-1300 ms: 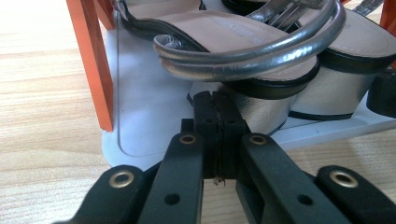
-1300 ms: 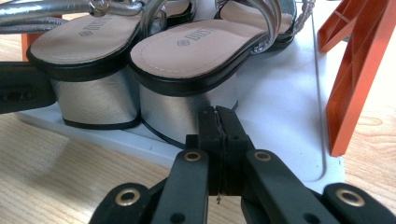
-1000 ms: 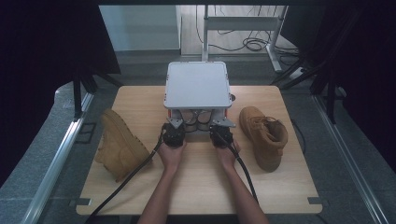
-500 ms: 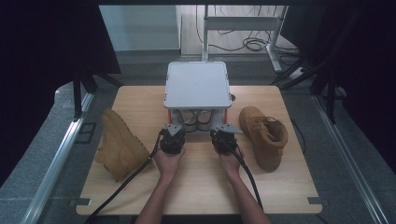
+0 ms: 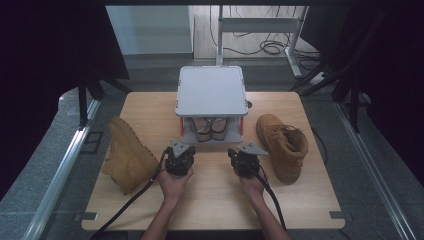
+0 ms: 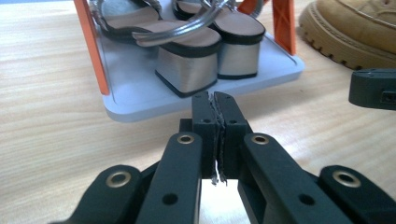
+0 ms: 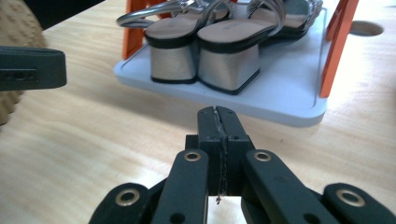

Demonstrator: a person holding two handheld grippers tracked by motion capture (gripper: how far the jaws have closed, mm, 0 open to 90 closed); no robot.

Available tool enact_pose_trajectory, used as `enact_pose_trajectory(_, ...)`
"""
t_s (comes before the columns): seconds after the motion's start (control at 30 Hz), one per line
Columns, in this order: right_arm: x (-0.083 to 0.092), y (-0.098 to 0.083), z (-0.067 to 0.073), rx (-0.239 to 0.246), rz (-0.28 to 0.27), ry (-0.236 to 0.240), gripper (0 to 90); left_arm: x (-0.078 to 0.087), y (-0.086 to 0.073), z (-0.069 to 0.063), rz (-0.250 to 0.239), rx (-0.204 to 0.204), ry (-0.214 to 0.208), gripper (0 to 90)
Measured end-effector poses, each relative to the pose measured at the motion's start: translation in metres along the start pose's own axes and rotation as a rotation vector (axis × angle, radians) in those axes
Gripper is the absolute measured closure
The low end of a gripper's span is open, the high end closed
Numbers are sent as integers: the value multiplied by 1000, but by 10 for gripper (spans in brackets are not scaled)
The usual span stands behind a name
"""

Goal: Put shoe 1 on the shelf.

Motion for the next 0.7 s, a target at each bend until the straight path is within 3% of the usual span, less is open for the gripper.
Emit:
enact_pose_trajectory(0.33,20,-9,-7,8,11,24,863,17,-4,-5,39,-48,-14,802)
enact_pose_trajectory(0.43,25,-11,-9,13,10,43,815,21,-5,-7,46,-60,-36,709)
enact_pose_trajectory(0.53,31,-16,-9,41,26,78,716,22,-11,-9,108,-74,-93,620)
enact_pose_trajectory(0.7,37,-24,-11,60,54,81,614,28,-19,-14,149,-87,-151,532)
Point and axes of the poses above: each handheld gripper's, and its own axes: x roughly backward along the jaws, y roughly out of its top, z roughly to its left, the point moved 6 cm from there along -x, roughly forward along the jaws, and after that the axes turned 14 degrees about -y, right-handed, at the moved point
